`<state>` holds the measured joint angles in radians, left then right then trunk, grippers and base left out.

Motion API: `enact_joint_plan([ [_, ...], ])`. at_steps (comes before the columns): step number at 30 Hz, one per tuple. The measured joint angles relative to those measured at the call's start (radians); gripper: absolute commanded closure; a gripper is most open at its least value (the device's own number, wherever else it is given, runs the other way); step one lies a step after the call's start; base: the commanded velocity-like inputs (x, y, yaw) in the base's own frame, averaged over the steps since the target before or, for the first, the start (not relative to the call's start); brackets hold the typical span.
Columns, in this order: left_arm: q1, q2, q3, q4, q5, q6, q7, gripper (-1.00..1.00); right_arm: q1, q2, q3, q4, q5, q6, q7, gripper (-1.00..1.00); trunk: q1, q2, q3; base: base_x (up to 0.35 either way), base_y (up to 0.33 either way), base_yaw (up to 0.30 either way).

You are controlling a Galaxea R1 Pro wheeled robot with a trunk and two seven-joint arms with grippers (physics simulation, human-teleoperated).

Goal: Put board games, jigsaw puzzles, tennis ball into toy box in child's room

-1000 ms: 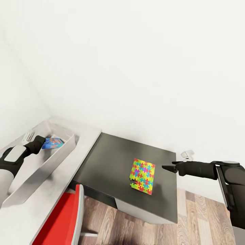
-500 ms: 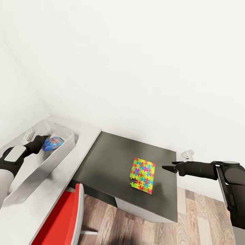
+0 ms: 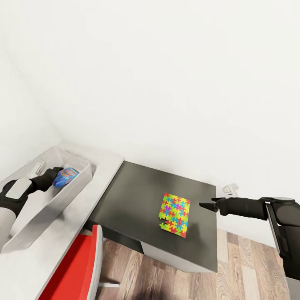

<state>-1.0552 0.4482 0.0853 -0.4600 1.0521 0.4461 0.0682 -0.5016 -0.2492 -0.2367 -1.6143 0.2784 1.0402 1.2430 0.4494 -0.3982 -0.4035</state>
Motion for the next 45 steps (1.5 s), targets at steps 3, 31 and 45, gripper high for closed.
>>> enact_joint_plan([
  [3,0.0,0.001,0.001,-0.003,-0.008,0.077,0.002,-1.0,0.0,0.0,0.0,0.0,0.0,0.0,0.0,-1.0,0.0,0.0,0.0,0.0,0.0,0.0],
  [31,0.154,0.096,0.021,-0.83,0.146,0.436,0.118,-1.0,0.006,0.011,-0.001,0.0,0.0,-0.067,-0.002,-1.0,0.0,0.0,0.0,0.0,0.0,0.0],
  [45,0.216,-0.183,-0.209,-1.138,0.502,0.435,0.361,-1.0,0.006,0.003,-0.128,0.0,0.005,-0.088,-0.011,-1.0,0.0,0.0,0.014,0.0,0.0,-0.002],
])
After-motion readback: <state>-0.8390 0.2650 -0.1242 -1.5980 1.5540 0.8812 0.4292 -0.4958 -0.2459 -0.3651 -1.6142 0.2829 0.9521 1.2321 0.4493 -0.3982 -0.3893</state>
